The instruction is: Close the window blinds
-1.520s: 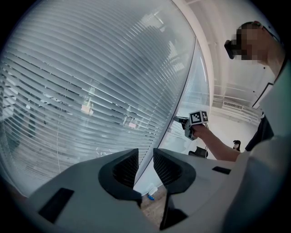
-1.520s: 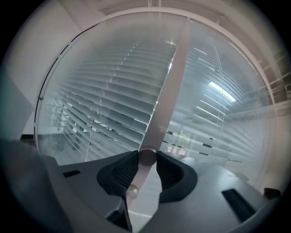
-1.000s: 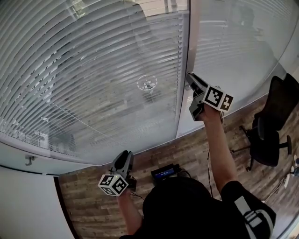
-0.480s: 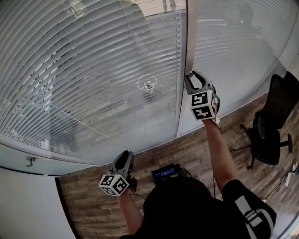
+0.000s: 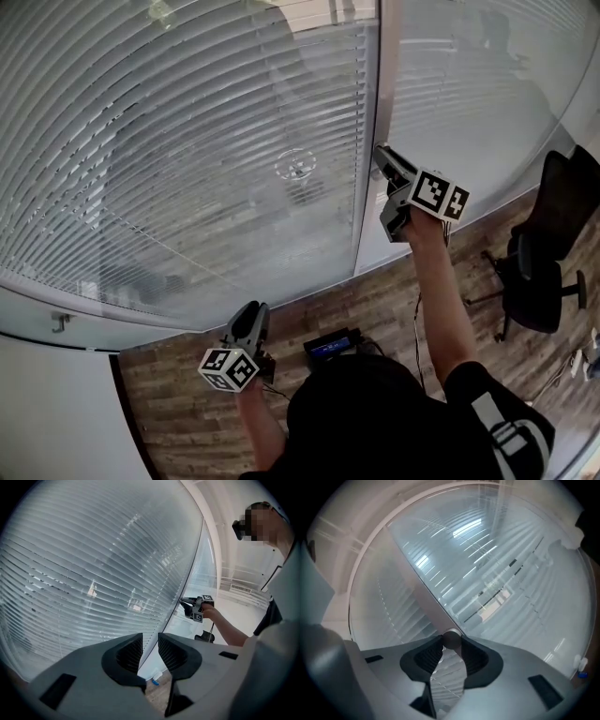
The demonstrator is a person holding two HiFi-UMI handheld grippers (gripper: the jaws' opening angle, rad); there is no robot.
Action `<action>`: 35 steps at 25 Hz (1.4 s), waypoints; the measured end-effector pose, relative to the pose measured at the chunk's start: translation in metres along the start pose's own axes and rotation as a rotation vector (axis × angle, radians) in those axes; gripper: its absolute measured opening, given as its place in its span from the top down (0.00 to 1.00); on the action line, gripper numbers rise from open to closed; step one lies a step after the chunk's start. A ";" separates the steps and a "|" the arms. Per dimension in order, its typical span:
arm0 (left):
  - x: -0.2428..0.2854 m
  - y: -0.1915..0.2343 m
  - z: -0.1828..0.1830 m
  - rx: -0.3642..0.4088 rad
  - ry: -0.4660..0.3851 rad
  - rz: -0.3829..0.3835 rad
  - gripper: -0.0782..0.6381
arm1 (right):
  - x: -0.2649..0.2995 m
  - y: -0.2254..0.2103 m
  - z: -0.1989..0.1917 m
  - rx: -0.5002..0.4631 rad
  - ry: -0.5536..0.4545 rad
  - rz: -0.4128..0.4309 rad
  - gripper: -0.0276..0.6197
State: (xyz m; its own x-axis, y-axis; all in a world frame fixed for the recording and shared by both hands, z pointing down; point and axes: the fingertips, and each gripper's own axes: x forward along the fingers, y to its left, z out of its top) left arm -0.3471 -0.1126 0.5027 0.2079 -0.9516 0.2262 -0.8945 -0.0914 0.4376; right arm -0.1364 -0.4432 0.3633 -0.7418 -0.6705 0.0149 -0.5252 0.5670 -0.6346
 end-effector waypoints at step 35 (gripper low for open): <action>0.002 -0.006 -0.007 0.013 0.030 -0.018 0.73 | -0.015 0.006 -0.012 -0.791 0.082 -0.203 0.73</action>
State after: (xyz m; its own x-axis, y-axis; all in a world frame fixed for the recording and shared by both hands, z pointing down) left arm -0.3384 -0.1122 0.5072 0.2361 -0.9405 0.2445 -0.8954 -0.1129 0.4306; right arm -0.1341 -0.4239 0.3686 -0.6128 -0.7766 0.1464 -0.7686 0.6288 0.1181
